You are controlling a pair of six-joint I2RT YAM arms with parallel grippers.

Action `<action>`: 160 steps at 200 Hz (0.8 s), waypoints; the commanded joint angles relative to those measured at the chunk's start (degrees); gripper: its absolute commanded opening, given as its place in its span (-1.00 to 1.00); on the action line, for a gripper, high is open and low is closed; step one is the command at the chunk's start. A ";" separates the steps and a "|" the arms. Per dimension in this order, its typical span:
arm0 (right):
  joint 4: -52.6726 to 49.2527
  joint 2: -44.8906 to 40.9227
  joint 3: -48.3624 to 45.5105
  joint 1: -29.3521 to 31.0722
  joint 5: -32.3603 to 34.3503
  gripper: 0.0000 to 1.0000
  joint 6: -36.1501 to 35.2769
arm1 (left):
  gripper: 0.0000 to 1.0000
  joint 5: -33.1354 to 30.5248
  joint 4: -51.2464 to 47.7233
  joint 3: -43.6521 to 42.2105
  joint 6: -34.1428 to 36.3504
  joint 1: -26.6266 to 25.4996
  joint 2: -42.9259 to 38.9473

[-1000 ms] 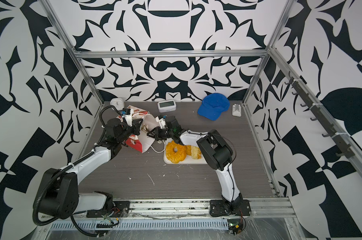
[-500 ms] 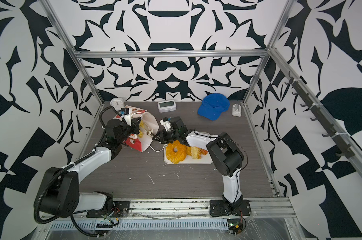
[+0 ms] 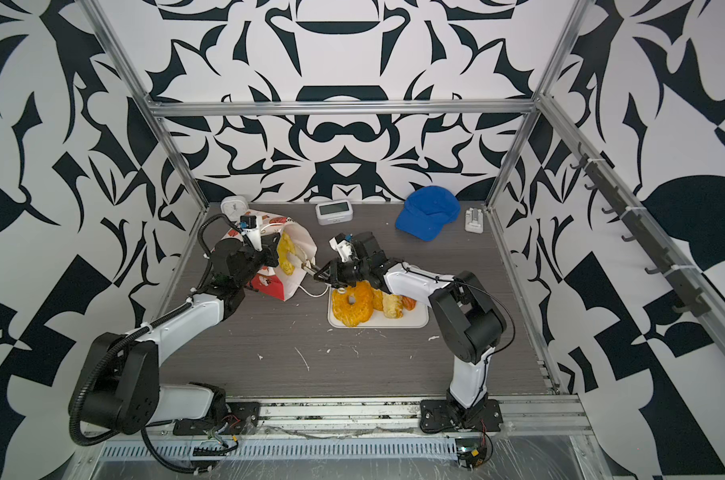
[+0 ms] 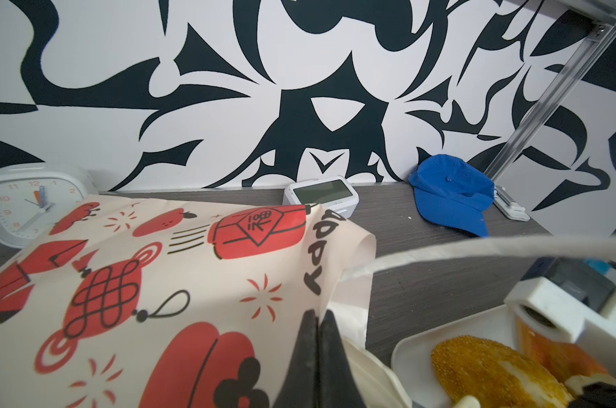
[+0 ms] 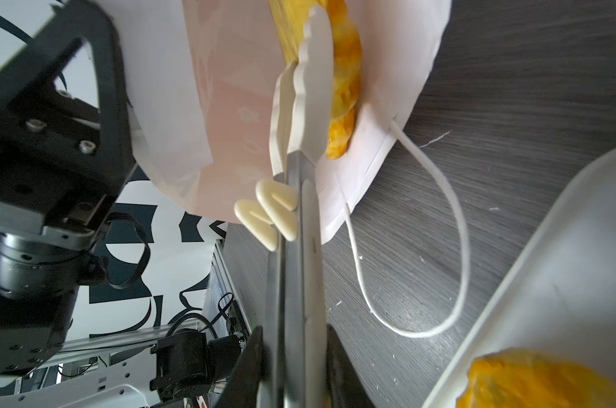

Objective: Take the fake bread out of the paper bag
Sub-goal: 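Close the right tongs on the long yellow bread inside the bag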

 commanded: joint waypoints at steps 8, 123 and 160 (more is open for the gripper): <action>3.02 -3.20 -0.43 -0.66 -3.57 -1.00 -0.43 | -1.00 -1.36 2.23 -1.09 -0.48 0.13 0.60; -2.51 -7.46 -2.92 -1.84 -7.85 -1.00 -2.16 | -1.00 -5.45 6.77 -1.62 -1.28 0.07 3.15; -0.32 -1.62 -1.80 -1.85 -8.34 -1.00 -2.14 | -1.00 -3.40 7.91 -1.67 -1.70 0.08 3.79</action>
